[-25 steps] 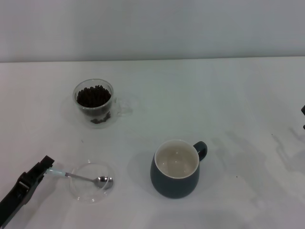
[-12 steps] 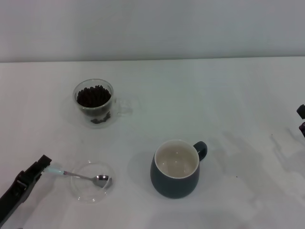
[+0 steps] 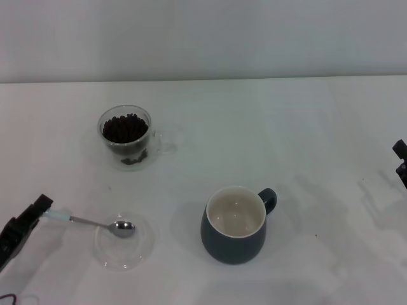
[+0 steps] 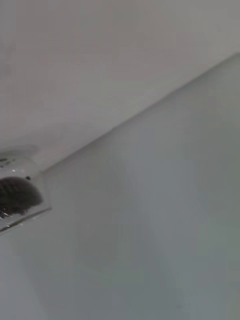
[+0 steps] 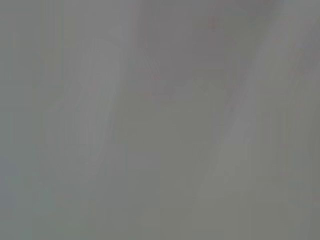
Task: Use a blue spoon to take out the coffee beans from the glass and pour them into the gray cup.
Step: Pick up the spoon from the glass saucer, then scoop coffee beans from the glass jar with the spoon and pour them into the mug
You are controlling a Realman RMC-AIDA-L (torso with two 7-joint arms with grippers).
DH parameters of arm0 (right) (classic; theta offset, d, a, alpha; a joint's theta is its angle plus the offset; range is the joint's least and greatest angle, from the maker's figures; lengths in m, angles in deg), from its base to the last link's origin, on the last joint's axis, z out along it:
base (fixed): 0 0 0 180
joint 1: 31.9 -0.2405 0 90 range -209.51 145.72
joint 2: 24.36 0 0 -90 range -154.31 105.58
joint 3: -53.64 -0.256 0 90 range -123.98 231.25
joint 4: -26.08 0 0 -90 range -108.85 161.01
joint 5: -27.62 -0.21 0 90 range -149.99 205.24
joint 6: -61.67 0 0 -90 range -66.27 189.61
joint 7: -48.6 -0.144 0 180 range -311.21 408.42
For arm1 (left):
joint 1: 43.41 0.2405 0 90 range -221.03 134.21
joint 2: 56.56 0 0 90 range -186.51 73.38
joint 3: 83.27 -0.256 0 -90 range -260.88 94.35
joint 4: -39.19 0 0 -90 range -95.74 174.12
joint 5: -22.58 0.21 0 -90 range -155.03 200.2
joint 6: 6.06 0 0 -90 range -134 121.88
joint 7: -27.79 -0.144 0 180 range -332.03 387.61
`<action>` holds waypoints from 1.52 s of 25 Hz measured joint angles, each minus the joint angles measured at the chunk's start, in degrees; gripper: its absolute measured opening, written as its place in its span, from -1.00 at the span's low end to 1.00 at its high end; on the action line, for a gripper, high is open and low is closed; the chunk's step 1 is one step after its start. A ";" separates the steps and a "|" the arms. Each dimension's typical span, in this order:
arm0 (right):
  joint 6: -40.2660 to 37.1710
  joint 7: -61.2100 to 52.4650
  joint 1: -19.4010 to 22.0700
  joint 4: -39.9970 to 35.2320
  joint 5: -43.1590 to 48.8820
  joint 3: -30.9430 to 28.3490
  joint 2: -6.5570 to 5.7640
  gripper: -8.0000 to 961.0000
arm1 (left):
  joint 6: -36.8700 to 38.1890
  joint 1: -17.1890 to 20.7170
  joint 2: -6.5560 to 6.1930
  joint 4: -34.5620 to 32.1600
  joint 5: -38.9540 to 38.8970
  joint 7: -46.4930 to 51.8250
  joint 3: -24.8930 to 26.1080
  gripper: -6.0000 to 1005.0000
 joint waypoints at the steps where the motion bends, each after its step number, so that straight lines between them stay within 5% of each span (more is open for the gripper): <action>1: 0.01 0.00 -0.05 0.00 0.00 0.01 0.01 0.04 | 0.01 0.06 -0.04 -0.30 0.01 0.00 -0.02 -0.73; 14: 0.16 0.08 -0.06 -0.59 0.00 0.10 0.04 0.04 | 0.99 1.03 -1.42 -5.26 0.43 0.38 0.04 -0.73; 24: 0.07 0.12 -0.15 -0.98 0.00 0.13 0.04 0.04 | 4.98 0.82 -4.07 -8.42 0.10 1.10 0.12 -0.73; 28: -0.08 0.14 -0.08 -2.20 0.00 1.46 0.03 0.04 | 5.08 0.27 -6.02 -10.19 0.24 3.65 0.11 -0.73; 29: -0.09 0.14 -0.07 -2.58 0.00 1.89 0.03 0.04 | 5.09 -1.06 -7.66 -10.44 0.41 5.32 0.12 -0.73; 38: -1.60 0.13 0.12 -5.79 0.00 6.49 0.03 0.04 | 2.28 -6.88 -13.78 -10.74 1.47 11.80 -0.36 -0.73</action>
